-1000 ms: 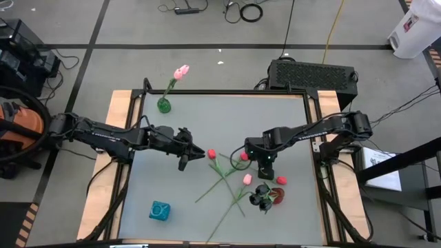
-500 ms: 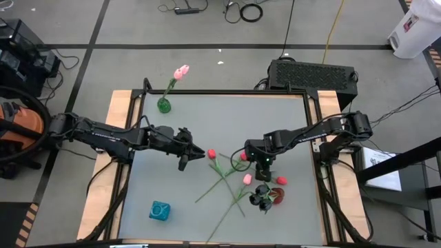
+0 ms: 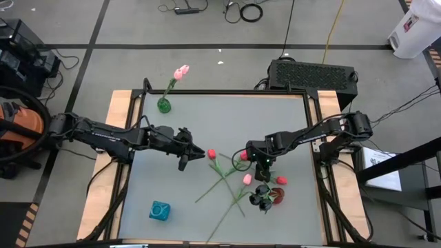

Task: Sort flowers into vase by color
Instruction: Put the right red flower into the blue vase

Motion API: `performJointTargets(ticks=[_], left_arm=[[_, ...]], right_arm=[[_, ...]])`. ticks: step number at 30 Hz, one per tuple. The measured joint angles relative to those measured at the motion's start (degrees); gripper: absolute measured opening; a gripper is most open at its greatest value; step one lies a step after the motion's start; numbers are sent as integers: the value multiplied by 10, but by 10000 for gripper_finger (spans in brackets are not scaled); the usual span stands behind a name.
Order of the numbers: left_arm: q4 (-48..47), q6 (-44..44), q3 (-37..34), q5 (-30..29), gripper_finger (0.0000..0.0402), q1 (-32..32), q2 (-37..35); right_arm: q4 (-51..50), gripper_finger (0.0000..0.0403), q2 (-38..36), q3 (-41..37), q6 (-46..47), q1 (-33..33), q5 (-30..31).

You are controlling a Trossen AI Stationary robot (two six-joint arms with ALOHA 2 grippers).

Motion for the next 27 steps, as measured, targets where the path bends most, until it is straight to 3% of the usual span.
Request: performJointTargets(ticks=[20,27], left_arm=[[-12,-3,0,0,101,0,0],[-10,-3,0,0,101,0,0]], right_arm=[[-1,98,0,0,30,34,-2],[6,98,36,1,30,33,26]])
